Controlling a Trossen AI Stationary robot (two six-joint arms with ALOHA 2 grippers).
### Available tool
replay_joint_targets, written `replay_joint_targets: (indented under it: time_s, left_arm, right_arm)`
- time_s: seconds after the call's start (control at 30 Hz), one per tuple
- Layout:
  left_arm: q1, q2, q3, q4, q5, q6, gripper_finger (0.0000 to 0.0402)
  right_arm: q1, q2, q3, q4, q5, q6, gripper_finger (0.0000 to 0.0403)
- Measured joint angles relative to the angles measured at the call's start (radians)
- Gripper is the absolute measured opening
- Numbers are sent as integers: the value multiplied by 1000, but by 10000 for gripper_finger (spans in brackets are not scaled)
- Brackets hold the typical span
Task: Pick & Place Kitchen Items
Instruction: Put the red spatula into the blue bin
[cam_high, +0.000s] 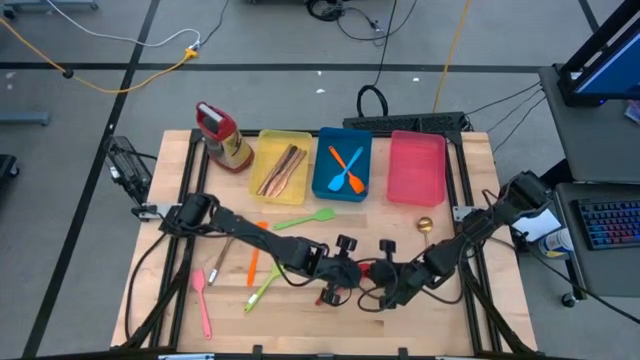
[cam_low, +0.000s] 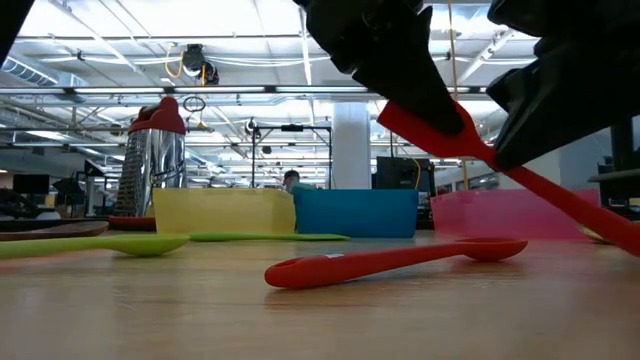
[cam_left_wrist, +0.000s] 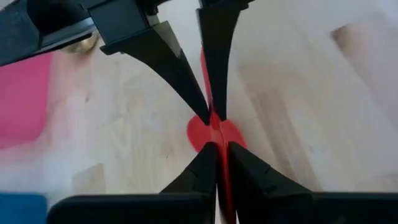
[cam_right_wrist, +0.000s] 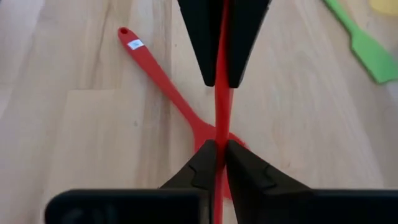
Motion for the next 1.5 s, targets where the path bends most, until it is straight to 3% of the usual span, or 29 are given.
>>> replay_joint_targets:
  time_s: [0.3,0.4,0.57,0.8,0.97,1.2,1.3,1.4,1.5]
  left_arm:
    - [-41,-1,0,-65,-157,-61,19]
    - [-56,-11,0,-90,-198,-56,20]
    - [-61,-74,0,-148,-237,-92,18]
    - [-32,-200,1,-281,-515,-169,20]
    - [76,-199,-1,-389,-481,-188,18]
    - [305,-143,0,-351,-495,-214,18]
    - [396,-135,0,-328,-477,-214,18]
    - [482,-117,0,-303,-368,-209,18]
    - [542,-91,-4,-287,-341,-213,18]
  right_arm:
    - [-1,-43,1,-8,35,-132,98]
    - [-2,-92,1,-10,87,-167,126]
    - [-1,-210,1,-27,82,-241,144]
    - [-6,-377,0,-154,89,-281,136]
    - [-5,-420,0,-188,110,-278,136]
    - [-5,-415,-107,-112,108,-277,133]
    - [-5,-415,-183,23,107,-277,133]
    - [-11,-415,-264,182,106,-292,134]
    - [-18,-416,-345,338,106,-324,134]
